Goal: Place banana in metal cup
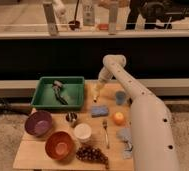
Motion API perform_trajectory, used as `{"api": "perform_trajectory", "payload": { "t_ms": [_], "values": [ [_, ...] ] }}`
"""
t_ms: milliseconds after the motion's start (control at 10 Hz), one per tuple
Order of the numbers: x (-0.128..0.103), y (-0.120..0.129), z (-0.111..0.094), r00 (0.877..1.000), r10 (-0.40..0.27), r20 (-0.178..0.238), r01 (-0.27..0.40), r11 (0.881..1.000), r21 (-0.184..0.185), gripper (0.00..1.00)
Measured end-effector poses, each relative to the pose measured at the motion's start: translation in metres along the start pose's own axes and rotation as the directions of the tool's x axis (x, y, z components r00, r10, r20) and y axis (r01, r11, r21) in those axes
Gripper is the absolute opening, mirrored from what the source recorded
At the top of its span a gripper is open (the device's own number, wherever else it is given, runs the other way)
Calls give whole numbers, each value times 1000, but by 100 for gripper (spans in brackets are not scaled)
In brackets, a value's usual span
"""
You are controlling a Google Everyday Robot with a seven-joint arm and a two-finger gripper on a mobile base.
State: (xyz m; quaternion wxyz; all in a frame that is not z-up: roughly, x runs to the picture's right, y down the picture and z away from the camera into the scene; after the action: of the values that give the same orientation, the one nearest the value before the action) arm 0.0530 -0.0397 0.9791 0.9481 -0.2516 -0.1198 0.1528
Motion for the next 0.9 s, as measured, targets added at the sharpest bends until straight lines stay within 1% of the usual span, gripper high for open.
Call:
{"api": "perform_trajectory", "payload": {
  "t_ms": [300,600,700,800,900],
  "values": [
    [2,1,8,1000,13,-5,-13,1000,2,79],
    [-2,1,8,1000,16,-6,-16,1000,5,80],
    [1,1,10,1000,27,-5,-27,1000,0,78],
    [4,1,11,999,34,-3,-34,999,-2,71],
    [4,1,12,999,35,-2,-35,999,-4,67]
  ]
}}
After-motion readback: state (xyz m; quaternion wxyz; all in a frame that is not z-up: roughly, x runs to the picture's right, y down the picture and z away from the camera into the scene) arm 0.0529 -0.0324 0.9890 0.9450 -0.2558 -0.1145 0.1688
